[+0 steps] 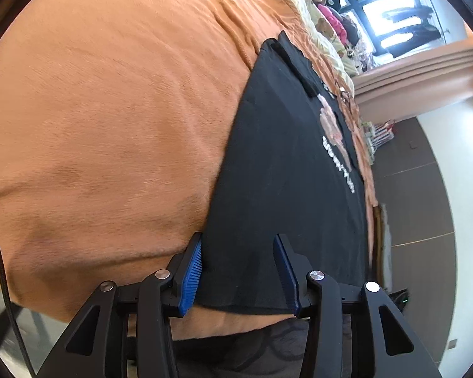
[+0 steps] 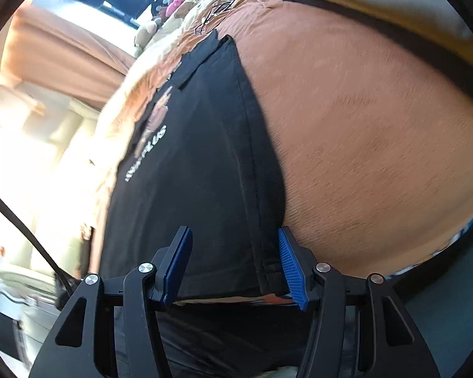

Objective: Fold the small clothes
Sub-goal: 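Move both tools down to the hem end of the black shirt strip, then close both grippers on the hem of the shirt strip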

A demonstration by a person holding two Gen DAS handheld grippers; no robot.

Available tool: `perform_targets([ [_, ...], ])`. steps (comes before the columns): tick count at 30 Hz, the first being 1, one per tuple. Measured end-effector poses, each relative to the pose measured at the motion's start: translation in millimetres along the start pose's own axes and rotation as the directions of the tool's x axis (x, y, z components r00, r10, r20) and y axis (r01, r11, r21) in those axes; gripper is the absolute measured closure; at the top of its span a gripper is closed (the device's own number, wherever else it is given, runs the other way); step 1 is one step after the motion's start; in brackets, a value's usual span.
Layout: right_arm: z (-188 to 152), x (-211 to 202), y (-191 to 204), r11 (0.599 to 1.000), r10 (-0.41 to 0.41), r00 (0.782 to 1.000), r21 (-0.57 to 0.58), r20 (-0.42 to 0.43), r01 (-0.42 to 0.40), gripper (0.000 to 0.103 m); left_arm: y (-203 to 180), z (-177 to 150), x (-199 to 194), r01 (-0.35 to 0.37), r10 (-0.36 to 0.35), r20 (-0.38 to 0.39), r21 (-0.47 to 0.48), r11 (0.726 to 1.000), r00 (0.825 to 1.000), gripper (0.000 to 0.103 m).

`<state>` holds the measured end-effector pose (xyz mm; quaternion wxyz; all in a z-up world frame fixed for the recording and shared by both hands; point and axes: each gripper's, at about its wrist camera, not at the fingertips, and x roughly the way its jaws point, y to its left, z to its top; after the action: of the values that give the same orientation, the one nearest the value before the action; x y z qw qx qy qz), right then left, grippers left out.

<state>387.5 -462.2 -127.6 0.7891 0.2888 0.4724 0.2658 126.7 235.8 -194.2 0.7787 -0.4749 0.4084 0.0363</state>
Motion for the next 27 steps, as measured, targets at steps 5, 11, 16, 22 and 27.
perform_targets([
  [5, 3, 5, -4, 0.999, -0.008, 1.0, 0.041, 0.026, 0.007, 0.063, 0, 4, 3, -0.025, 0.025, 0.004, -0.016, 1.0, 1.0, 0.065],
  [11, 1, 15, -4, 0.998, -0.032, 0.999, 0.055, 0.023, 0.03, 0.082, 0, 13, 11, -0.061, 0.061, 0.002, -0.032, 0.998, 0.998, 0.082],
  [16, -3, 5, -10, 0.998, -0.008, 1.0, 0.057, 0.017, 0.007, 0.097, 3, 11, 8, -0.066, 0.066, -0.007, -0.029, 0.997, 0.998, 0.095],
  [22, -1, -14, -14, 0.998, 0.006, 0.997, 0.064, 0.079, -0.011, 0.101, 1, 14, 7, -0.076, 0.076, -0.007, -0.034, 0.996, 0.997, 0.098],
  [27, -1, -23, -9, 0.999, -0.005, 0.991, 0.048, 0.136, -0.002, 0.1, -3, 15, 5, -0.073, 0.073, 0.003, -0.025, 0.997, 0.997, 0.099],
])
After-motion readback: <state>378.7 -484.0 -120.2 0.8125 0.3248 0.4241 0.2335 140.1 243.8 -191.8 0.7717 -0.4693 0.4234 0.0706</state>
